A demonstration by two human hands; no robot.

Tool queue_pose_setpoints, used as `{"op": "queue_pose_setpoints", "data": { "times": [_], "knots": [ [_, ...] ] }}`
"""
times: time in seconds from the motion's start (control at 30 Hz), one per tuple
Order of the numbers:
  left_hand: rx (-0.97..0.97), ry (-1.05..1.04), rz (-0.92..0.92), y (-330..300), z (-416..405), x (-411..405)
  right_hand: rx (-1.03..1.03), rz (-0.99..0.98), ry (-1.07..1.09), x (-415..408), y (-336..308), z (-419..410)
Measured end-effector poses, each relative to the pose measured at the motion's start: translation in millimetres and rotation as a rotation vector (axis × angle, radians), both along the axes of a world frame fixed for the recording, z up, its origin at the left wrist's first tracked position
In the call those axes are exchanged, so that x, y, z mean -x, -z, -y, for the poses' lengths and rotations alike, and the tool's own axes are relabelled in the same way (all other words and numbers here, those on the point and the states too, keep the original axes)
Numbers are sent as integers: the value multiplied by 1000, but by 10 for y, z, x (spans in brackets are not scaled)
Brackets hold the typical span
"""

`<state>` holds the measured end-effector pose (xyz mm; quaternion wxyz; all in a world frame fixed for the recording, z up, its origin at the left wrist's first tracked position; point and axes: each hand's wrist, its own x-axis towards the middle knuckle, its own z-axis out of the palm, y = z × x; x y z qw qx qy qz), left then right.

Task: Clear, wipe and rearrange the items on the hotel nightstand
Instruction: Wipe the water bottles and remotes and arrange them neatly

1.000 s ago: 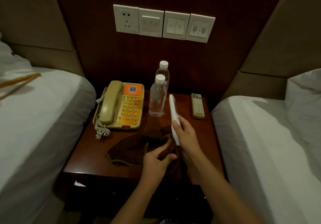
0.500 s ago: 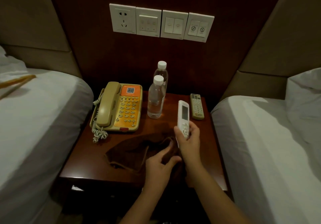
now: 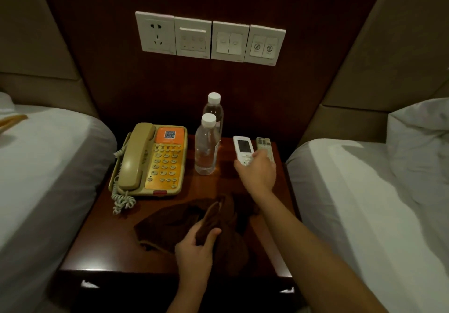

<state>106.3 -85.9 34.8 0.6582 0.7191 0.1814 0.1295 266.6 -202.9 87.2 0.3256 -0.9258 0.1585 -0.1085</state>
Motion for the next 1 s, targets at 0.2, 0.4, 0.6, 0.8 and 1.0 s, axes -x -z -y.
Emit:
{"op": "queue_pose_setpoints", "data": {
  "times": [0.2,0.4,0.6,0.8,1.0],
  "knots": [
    [-43,9,-34,61,-3,-57,279,-142,-31,-530,92,-269],
    [1,23,-33,38,-2,-49,376,-210,-4,-683,297,-334],
    [-11,15,-19,37,2,-40,382,-207,-18,-662,344,-300],
    [-15,0,-42,-2,6,-21,394,-191,-37,-622,369,-310],
    [-19,16,-40,-56,3,-35,267,100,20,-616,260,106]
  ]
}}
